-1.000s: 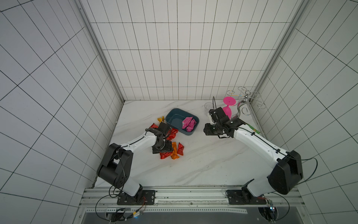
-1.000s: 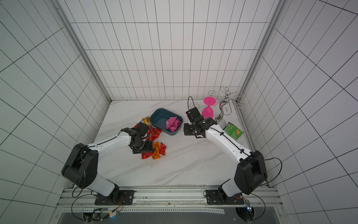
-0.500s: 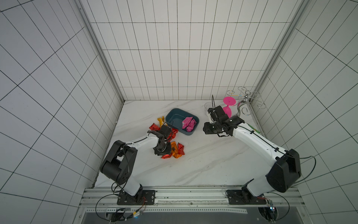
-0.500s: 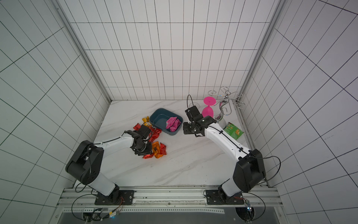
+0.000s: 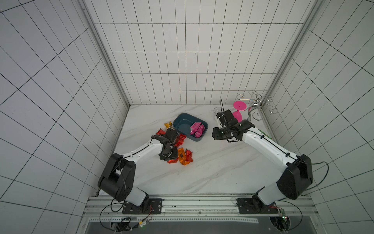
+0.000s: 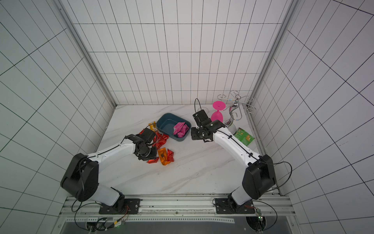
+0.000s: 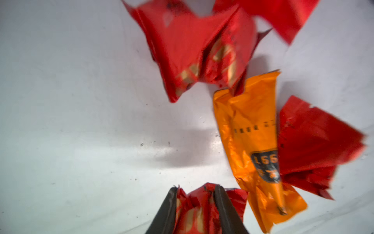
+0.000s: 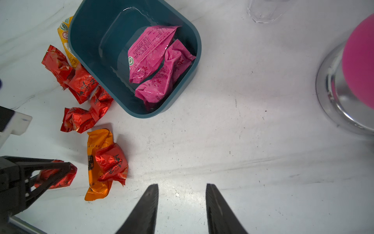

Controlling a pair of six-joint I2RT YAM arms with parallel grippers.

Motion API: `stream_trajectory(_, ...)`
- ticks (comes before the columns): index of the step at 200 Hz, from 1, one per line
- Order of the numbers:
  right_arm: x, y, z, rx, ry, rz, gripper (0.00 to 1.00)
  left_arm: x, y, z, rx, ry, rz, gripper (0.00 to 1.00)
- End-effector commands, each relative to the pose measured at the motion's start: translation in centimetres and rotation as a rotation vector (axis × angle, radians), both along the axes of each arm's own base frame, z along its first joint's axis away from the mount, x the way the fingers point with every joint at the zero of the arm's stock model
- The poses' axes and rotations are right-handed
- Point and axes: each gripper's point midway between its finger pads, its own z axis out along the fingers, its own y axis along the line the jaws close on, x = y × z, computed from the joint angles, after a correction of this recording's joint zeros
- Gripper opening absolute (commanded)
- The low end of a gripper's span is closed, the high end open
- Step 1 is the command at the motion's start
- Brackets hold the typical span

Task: Put the tea bags into the storage box
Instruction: Pick up the tea bag from the center of the board, then place the tea bag in the storage box.

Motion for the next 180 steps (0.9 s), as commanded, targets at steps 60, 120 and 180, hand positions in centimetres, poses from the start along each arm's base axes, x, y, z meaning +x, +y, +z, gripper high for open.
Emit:
stream_trajectory(60,-1.0,-2.4,-1.7,-0.032,0.033,-0.053,0.43,10.3,-4.6,6.6,-0.015,-0.18,-0.106,0.17)
stream_trajectory(120,-1.5,-4.7,-2.4,-0.046,0.043,-0.066,0.43,18.5,-6.5,5.0,-0.001,-0.188,-0.099,0.19)
stream_trajectory(180,-0.6,-6.5,-1.8,-0.05,0.018,-0.101,0.43,22.3,-7.9,2.6,-0.018,-0.175,-0.1,0.26)
